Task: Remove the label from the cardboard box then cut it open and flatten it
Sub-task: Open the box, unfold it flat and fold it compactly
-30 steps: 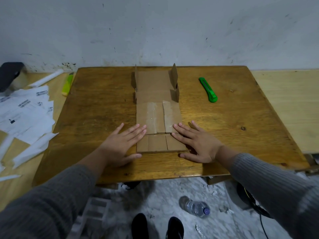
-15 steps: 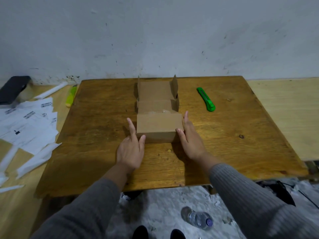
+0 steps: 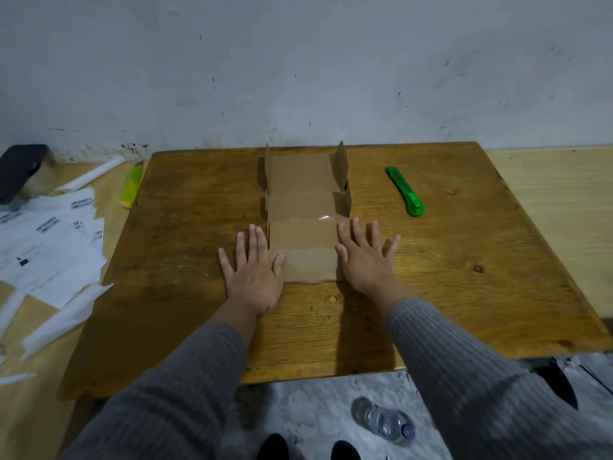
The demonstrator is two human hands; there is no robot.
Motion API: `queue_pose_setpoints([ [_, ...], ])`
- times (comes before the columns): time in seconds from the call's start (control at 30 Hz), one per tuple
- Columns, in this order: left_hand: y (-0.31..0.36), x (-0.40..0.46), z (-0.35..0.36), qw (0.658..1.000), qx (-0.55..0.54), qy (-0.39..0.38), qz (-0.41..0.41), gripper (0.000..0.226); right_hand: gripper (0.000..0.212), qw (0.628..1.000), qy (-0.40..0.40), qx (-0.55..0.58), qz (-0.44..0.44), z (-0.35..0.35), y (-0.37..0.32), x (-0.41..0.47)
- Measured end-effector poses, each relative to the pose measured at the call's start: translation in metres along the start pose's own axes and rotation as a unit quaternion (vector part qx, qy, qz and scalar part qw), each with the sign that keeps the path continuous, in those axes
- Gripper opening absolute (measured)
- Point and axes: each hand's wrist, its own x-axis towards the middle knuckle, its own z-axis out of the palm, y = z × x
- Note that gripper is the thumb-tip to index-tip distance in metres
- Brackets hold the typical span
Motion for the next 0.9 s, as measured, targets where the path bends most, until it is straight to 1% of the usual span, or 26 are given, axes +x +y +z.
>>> queue_pose_setpoints([
  [0.13,-0.005,0.014,-0.012,0.996,0.043,-0.065,0.03,0.077,0.053,0.999,-0.021,0.025,0.012,-0.011,0.006,0.01],
  [0.23,-0.009,0.024,-0.025,0.994,0.046,-0.097,0.036,0.088,0.058,0.998,0.01,0.048,0.03,-0.022,0.009,0.017],
  [0.27,-0.011,0.028,-0.028,0.993,0.041,-0.105,0.035,0.093,0.065,0.996,0.023,0.068,0.049,-0.025,0.009,0.018],
  [0.33,-0.013,0.037,-0.035,0.992,0.026,-0.108,0.052,0.103,0.086,0.992,0.022,0.095,0.079,-0.027,0.009,0.021],
  [0.37,-0.013,0.042,-0.039,0.992,0.024,-0.105,0.071,0.106,0.096,0.993,0.008,0.088,0.074,-0.028,0.01,0.023],
  [0.4,-0.012,0.046,-0.042,0.99,0.027,-0.105,0.094,0.106,0.101,0.996,-0.009,0.067,0.054,-0.029,0.01,0.025],
  [0.43,-0.01,0.049,-0.044,0.987,0.035,-0.107,0.116,0.103,0.1,0.998,-0.024,0.043,0.029,-0.031,0.011,0.027],
  [0.53,-0.005,0.054,-0.046,0.978,0.076,-0.119,0.151,0.093,0.084,0.997,-0.073,0.013,-0.027,-0.035,0.011,0.034],
  [0.67,0.009,0.055,-0.04,0.974,0.138,-0.099,0.151,0.081,0.077,0.99,-0.14,0.017,-0.023,-0.04,0.01,0.041],
  [0.8,0.031,0.054,-0.022,0.985,0.111,-0.034,0.126,0.073,0.078,0.991,-0.13,-0.036,-0.017,-0.045,0.01,0.046],
  [0.9,0.047,0.06,-0.012,0.986,0.103,0.002,0.135,0.07,0.079,0.992,-0.118,-0.045,-0.021,-0.049,0.013,0.051],
])
